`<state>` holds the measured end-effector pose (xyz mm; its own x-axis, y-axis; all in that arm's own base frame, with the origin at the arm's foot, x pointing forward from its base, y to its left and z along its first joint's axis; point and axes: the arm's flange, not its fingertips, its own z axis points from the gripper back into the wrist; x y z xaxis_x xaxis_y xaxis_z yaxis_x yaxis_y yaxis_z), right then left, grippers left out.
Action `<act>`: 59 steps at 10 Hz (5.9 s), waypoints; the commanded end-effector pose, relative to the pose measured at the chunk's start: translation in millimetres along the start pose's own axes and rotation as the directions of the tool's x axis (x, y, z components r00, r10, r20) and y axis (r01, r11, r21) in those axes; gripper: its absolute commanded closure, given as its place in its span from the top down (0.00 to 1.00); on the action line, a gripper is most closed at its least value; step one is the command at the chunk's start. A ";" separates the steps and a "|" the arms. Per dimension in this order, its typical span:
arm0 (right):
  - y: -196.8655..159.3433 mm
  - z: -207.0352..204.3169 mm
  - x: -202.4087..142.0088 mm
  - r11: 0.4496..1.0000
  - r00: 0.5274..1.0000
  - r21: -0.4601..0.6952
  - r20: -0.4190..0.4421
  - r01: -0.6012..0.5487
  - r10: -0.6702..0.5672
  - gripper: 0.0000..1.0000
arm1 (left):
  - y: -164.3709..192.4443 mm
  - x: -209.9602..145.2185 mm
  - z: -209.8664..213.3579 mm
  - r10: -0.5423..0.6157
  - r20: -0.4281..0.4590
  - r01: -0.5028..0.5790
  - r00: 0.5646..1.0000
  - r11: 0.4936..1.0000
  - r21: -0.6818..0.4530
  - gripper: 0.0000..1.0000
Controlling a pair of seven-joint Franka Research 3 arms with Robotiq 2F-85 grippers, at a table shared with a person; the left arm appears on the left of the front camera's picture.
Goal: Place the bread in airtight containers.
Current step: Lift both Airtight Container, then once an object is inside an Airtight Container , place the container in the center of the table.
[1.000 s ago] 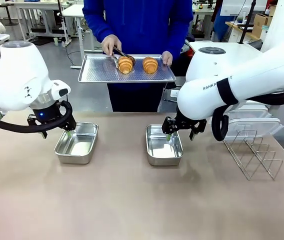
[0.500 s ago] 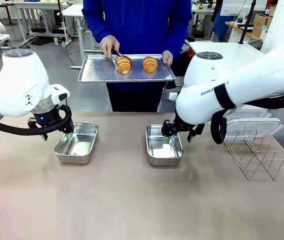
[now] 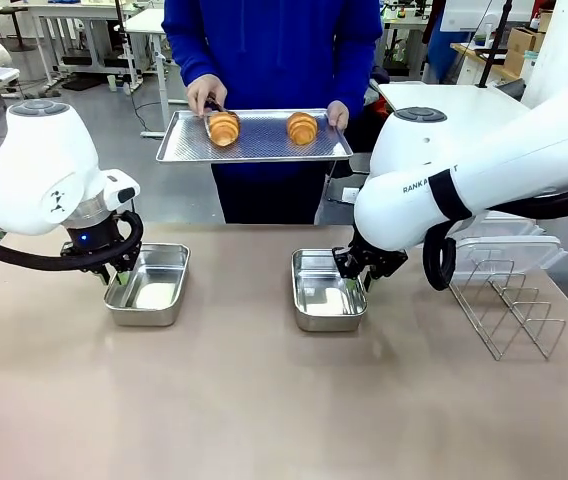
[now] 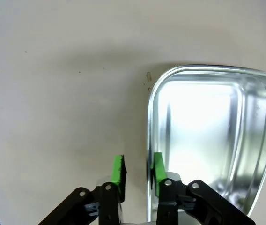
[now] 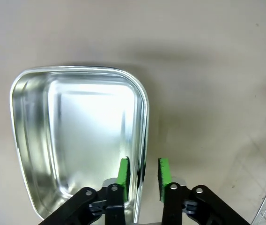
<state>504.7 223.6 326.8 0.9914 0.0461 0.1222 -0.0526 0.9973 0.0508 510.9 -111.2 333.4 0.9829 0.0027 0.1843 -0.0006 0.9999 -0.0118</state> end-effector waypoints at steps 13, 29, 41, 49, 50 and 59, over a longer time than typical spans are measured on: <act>-23.1 113.4 15.1 0.999 0.997 -0.023 0.065 0.040 -0.038 0.00 | -8.0 14.0 110.0 0.046 -0.036 -0.048 0.998 0.995 -0.084 0.00; -28.8 140.4 10.4 0.997 0.994 -0.028 0.087 0.068 -0.066 0.00 | -19.6 10.3 135.8 0.036 -0.027 -0.039 0.999 0.994 -0.100 0.00; -28.8 140.4 10.4 0.997 0.994 -0.028 0.087 0.068 -0.066 0.00 | -19.6 10.3 135.8 0.036 -0.027 -0.039 0.999 0.994 -0.100 0.00; -28.8 140.4 10.4 0.997 0.994 -0.028 0.087 0.068 -0.066 0.00 | 5.1 15.6 93.1 0.041 -0.038 -0.045 0.998 0.993 -0.109 0.05; -28.8 140.4 10.4 0.997 0.994 -0.028 0.087 0.068 -0.066 0.00 | 8.7 15.2 79.7 0.030 -0.045 -0.035 0.999 0.993 -0.116 0.05; -28.8 140.4 10.4 0.997 0.994 -0.028 0.087 0.068 -0.066 0.00 | -16.9 6.8 3.4 0.010 -0.012 -0.011 1.000 0.998 -0.068 0.05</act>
<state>499.6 188.3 462.8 0.9809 -0.0232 0.1931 0.0153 0.9990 0.0425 516.6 -123.9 335.8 0.9896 0.0052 0.1435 0.0102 0.9942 -0.1067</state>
